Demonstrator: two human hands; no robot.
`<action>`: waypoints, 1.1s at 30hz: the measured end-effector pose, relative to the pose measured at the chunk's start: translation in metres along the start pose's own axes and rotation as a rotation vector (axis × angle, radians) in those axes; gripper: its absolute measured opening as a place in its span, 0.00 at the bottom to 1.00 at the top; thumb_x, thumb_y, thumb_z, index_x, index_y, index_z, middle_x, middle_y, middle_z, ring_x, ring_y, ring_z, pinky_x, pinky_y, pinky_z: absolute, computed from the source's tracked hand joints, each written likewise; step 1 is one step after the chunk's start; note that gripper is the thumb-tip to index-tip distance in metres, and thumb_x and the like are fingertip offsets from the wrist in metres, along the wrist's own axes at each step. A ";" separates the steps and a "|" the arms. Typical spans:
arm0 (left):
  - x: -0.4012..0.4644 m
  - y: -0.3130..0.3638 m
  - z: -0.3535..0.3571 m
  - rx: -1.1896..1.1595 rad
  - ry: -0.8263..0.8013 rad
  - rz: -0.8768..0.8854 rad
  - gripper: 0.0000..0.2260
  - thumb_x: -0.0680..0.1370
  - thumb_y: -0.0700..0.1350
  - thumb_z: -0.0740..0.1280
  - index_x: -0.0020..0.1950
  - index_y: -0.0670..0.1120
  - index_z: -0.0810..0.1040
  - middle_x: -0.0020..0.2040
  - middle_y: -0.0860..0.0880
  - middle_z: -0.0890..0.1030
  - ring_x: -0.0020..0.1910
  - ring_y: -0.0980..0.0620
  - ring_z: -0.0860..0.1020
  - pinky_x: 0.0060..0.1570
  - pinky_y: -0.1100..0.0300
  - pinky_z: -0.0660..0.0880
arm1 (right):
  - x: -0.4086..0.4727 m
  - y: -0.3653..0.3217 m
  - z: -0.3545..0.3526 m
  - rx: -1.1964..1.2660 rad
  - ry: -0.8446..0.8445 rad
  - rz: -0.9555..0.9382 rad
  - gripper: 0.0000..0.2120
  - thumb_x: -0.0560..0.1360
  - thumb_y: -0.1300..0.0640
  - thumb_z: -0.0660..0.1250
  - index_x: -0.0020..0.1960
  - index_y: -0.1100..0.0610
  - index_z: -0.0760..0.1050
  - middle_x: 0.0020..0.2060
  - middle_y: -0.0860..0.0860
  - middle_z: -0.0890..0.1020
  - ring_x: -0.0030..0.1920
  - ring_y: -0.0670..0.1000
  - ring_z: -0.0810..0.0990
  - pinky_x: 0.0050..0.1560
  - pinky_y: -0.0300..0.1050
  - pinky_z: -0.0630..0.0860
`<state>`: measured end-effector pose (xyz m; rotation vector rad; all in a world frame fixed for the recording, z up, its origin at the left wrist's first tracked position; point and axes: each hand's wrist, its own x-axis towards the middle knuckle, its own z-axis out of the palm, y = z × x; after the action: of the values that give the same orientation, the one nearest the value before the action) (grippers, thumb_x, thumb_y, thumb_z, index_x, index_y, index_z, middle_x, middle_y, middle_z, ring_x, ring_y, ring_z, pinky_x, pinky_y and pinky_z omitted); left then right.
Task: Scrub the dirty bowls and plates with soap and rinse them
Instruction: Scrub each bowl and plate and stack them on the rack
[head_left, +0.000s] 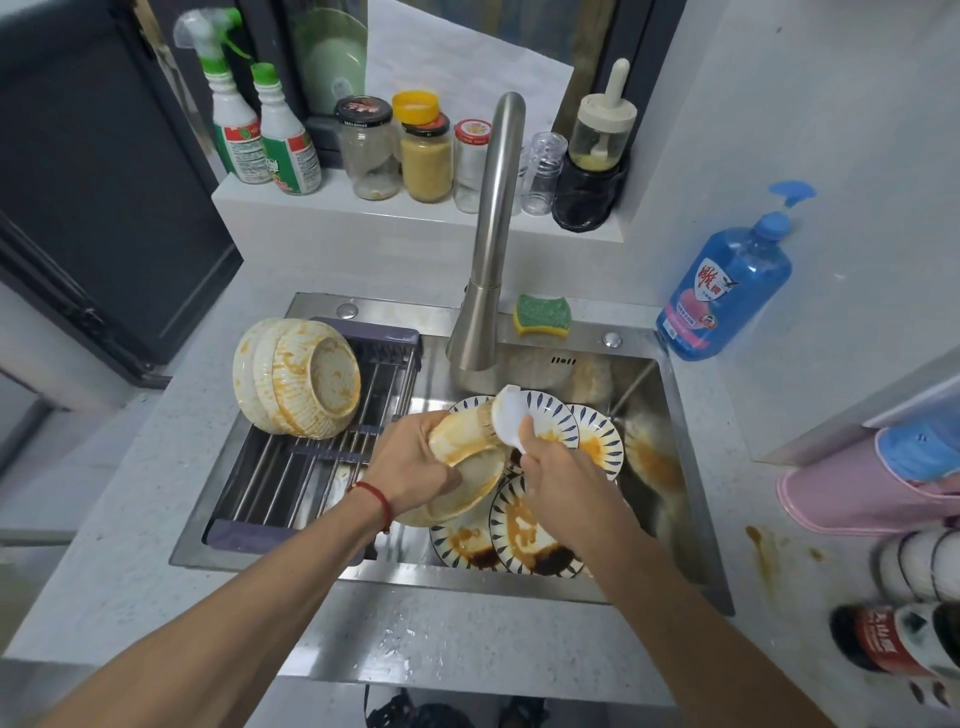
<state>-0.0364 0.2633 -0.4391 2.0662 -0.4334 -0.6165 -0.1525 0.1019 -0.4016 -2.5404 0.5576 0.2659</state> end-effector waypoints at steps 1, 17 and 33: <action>0.000 -0.001 -0.002 -0.029 0.009 -0.009 0.20 0.59 0.32 0.77 0.45 0.53 0.84 0.41 0.53 0.85 0.43 0.50 0.83 0.41 0.58 0.79 | -0.003 0.002 0.001 0.038 0.012 0.007 0.25 0.86 0.54 0.54 0.83 0.49 0.56 0.41 0.49 0.77 0.45 0.52 0.78 0.42 0.52 0.76; -0.004 0.000 -0.018 -0.251 0.120 0.008 0.27 0.61 0.25 0.75 0.50 0.53 0.85 0.46 0.52 0.87 0.48 0.52 0.84 0.46 0.57 0.83 | 0.011 0.017 0.014 0.556 -0.013 0.166 0.21 0.86 0.56 0.56 0.79 0.49 0.66 0.37 0.50 0.73 0.28 0.43 0.68 0.23 0.34 0.64; 0.004 -0.026 -0.039 -0.529 0.387 -0.212 0.27 0.59 0.28 0.75 0.56 0.42 0.82 0.52 0.42 0.86 0.52 0.40 0.84 0.46 0.44 0.84 | 0.025 0.011 0.040 0.376 0.008 0.127 0.22 0.86 0.55 0.54 0.80 0.49 0.64 0.43 0.52 0.78 0.38 0.48 0.75 0.35 0.41 0.71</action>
<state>-0.0086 0.3007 -0.4442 1.6712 0.1649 -0.3832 -0.1378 0.1056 -0.4477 -2.1480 0.7021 0.1762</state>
